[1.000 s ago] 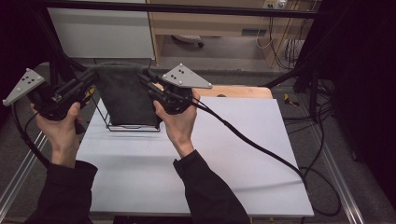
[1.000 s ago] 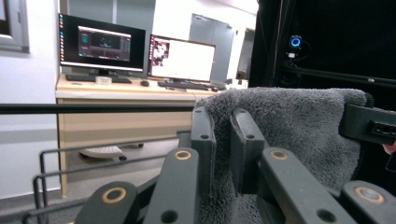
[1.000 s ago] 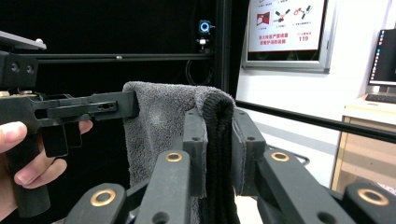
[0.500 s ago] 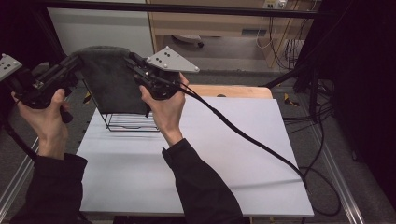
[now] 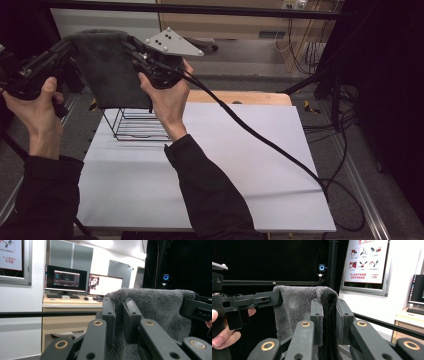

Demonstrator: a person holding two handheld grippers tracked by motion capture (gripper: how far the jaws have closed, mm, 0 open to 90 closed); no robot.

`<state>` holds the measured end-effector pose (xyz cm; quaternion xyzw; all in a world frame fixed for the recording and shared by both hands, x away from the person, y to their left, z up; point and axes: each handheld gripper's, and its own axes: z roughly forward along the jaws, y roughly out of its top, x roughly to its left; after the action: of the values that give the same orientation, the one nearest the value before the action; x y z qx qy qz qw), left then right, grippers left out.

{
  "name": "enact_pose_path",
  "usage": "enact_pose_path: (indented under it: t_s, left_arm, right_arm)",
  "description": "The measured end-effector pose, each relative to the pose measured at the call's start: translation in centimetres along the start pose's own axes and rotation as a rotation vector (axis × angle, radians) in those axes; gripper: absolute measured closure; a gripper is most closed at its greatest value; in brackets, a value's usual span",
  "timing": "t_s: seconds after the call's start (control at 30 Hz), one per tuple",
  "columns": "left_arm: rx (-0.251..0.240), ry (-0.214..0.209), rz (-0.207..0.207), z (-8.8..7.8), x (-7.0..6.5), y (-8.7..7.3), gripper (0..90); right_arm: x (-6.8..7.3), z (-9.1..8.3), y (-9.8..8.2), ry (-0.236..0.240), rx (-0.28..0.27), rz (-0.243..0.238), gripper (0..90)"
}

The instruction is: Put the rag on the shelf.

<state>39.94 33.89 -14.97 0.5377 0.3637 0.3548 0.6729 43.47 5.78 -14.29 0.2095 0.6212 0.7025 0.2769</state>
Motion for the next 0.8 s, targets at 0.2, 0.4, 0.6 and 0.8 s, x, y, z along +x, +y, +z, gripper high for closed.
enact_pose_path:
  t_s: [0.2, 0.4, 0.6, 0.8]
  left_arm:
    - [-0.002, 0.004, -0.007, 0.9, 0.3, 0.9, 81.4]
    - [-0.009, 0.000, -0.008, 1.5, 0.5, 1.8, 81.3]
    - [-0.018, 0.002, -0.024, 2.2, 1.0, 2.9, 81.4]
    - [-0.020, 0.008, -0.033, 3.1, 1.4, 3.4, 81.3]
  right_arm:
    - [-0.4, 0.6, 0.7, -0.007, -0.010, 0.003, 79.2]
    - [-1.0, 1.2, 1.2, -0.011, -0.027, 0.018, 79.2]
    - [-1.3, 1.9, 2.2, -0.009, -0.037, 0.007, 79.2]
    - [-1.6, 2.6, 2.7, -0.013, -0.042, -0.002, 79.2]
